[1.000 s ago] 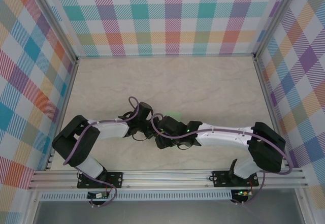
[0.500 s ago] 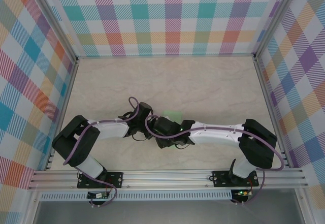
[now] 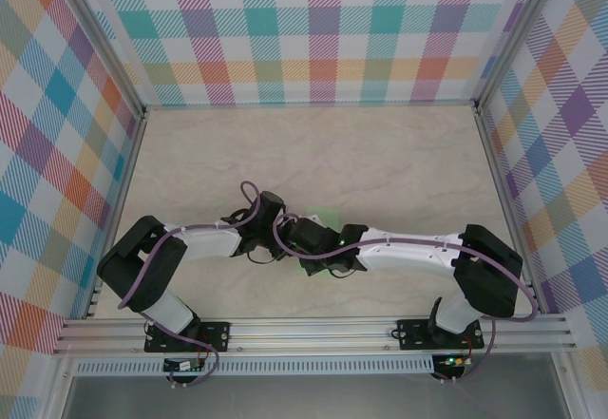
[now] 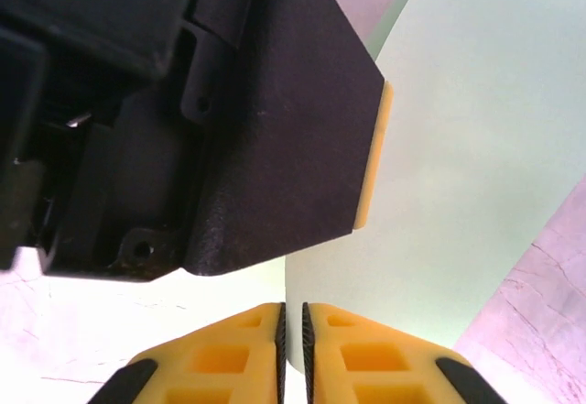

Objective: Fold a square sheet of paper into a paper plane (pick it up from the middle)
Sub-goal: Fold the triangle a second time at the center of the table.

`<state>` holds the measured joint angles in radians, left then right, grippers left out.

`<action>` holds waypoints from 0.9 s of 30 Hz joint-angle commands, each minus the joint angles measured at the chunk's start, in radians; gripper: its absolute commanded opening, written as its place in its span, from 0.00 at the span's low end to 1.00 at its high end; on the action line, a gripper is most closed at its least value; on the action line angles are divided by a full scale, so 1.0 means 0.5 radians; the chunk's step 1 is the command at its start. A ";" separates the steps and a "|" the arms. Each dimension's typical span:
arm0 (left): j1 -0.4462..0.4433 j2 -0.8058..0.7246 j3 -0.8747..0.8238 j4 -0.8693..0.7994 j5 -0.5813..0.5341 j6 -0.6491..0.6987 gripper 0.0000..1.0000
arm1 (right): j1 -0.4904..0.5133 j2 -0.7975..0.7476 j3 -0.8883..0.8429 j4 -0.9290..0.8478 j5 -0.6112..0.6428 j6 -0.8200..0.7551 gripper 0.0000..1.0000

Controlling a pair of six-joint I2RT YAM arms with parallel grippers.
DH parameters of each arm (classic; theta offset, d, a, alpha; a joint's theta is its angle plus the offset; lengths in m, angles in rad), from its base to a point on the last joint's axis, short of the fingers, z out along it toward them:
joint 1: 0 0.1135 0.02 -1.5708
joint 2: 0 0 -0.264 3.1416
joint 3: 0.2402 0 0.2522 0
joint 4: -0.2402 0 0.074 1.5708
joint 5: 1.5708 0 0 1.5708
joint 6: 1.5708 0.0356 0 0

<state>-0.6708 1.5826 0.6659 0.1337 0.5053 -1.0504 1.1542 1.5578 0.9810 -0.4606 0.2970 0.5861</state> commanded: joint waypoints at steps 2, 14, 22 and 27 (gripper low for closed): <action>0.016 -0.072 0.022 -0.038 0.020 0.029 0.12 | 0.011 -0.019 0.013 -0.059 0.029 -0.016 0.10; 0.017 -0.265 0.050 -0.474 -0.270 0.125 0.48 | -0.093 -0.090 -0.086 0.037 -0.129 0.038 0.04; -0.021 -0.432 -0.011 -0.595 -0.341 0.161 0.37 | -0.466 -0.278 -0.340 0.327 -0.724 0.012 0.05; -0.113 -0.403 -0.003 -0.571 -0.253 0.219 0.25 | -0.663 -0.350 -0.427 0.419 -0.975 0.018 0.06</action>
<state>-0.7006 1.3823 0.6704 -0.1322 0.3504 -0.9722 0.8509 1.4090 0.7879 -0.3138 -0.0608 0.5900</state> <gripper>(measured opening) 0.268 0.057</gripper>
